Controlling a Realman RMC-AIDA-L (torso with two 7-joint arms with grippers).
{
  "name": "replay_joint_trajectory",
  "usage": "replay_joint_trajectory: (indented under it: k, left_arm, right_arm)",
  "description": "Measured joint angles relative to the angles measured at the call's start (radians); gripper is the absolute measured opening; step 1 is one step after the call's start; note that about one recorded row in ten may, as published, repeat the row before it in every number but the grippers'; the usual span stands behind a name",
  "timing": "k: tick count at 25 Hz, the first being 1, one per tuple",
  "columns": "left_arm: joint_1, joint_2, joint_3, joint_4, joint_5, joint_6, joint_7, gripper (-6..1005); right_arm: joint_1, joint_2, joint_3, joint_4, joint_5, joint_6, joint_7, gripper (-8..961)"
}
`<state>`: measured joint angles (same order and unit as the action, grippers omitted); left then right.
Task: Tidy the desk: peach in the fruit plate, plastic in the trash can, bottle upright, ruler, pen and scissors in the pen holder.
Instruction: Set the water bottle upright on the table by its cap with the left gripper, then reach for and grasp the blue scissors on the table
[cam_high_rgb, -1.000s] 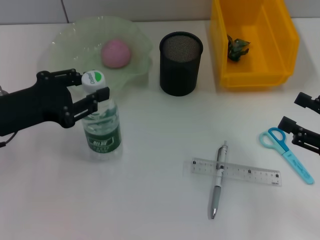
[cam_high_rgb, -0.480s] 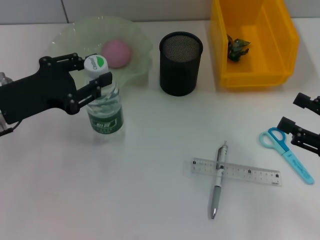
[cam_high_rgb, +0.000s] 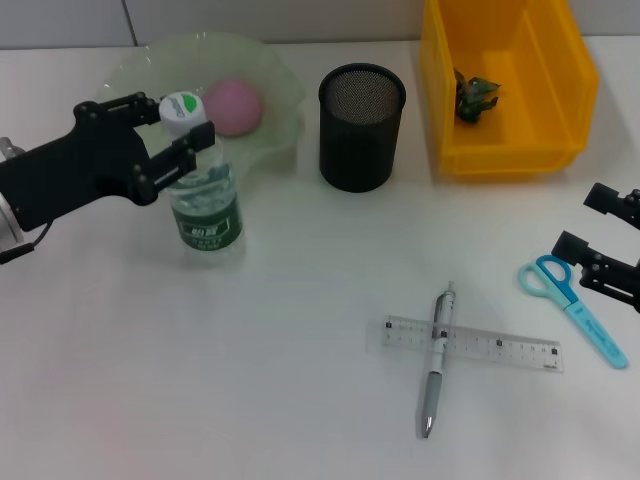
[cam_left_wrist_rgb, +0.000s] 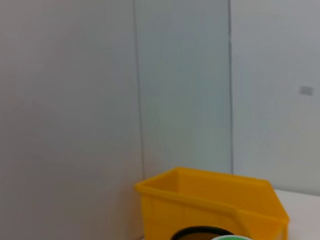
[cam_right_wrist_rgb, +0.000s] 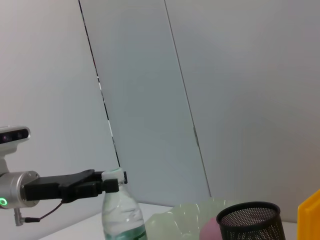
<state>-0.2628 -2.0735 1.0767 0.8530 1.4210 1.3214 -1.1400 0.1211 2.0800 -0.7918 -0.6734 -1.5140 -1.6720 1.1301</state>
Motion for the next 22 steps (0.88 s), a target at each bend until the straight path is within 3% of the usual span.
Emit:
replay_joint_trajectory:
  k: [12, 17, 22]
  left_arm:
    - [0.006, 0.0, 0.011, -0.044, -0.069, 0.028, 0.075, 596]
    - [0.035, 0.002, -0.008, -0.005, -0.128, 0.126, 0.067, 807]
    - [0.084, 0.002, 0.005, 0.039, -0.216, 0.255, 0.073, 807]
  right_arm:
    - [-0.001, 0.0, -0.001, 0.0, 0.0, 0.0, -0.001, 826]
    - [-0.003, 0.0, 0.004, 0.0, 0.0, -0.008, 0.0, 826]
    - [-0.003, 0.0, 0.062, 0.0, 0.001, -0.053, 0.004, 825]
